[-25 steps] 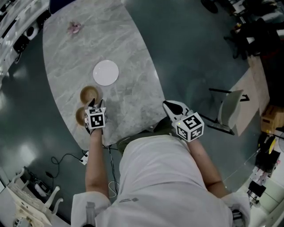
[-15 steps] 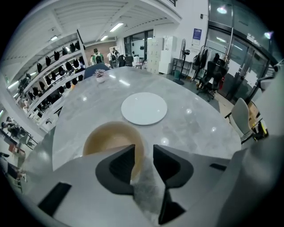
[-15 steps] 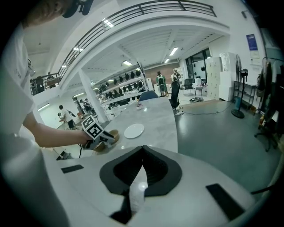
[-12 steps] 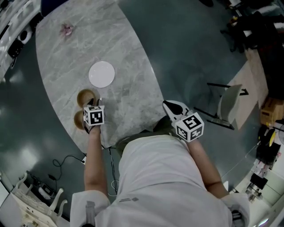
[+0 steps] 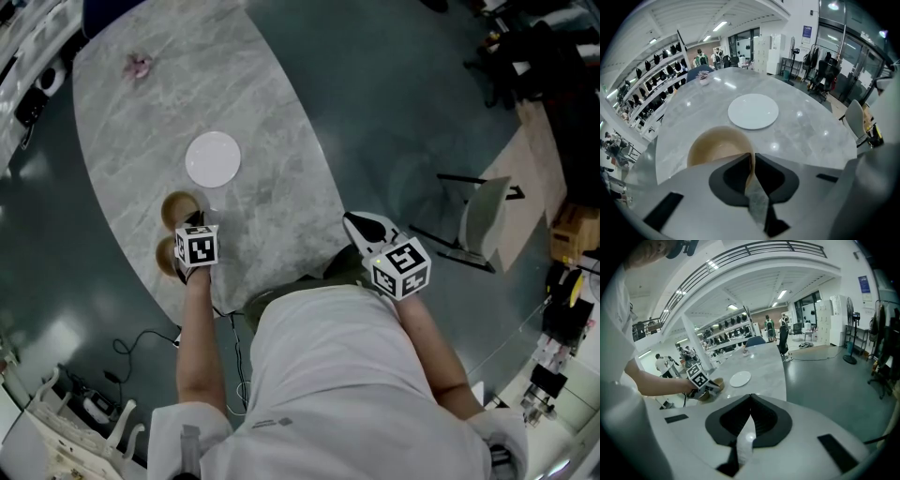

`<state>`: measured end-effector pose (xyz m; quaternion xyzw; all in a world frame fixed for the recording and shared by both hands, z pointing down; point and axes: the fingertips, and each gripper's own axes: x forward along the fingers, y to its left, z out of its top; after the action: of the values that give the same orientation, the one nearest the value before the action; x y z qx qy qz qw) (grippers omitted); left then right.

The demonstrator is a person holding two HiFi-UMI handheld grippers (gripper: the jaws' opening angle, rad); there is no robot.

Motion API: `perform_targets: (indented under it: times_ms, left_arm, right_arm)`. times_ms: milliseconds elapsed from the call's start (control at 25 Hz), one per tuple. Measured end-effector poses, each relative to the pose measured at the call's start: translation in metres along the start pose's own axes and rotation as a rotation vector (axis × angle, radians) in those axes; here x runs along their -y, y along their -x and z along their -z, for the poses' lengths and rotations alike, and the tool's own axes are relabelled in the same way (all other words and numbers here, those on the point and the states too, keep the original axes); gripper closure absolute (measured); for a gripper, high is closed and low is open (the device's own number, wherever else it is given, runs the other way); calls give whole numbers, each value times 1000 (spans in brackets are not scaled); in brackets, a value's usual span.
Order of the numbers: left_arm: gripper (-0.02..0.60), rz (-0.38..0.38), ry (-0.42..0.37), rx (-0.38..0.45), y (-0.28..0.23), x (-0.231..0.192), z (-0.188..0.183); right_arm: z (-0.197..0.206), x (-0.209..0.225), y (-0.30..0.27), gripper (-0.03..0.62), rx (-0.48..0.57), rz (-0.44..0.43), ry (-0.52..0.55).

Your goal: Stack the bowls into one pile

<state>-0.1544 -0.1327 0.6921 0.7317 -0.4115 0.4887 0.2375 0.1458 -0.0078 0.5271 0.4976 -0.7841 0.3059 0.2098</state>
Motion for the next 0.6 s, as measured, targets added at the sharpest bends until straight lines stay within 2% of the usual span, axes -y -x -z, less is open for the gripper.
perform_targets:
  times_ms: [600]
  left_arm:
    - [561, -60, -12, 66, 37, 4, -13]
  right_arm:
    - [-9, -5, 0, 583, 29, -68, 36]
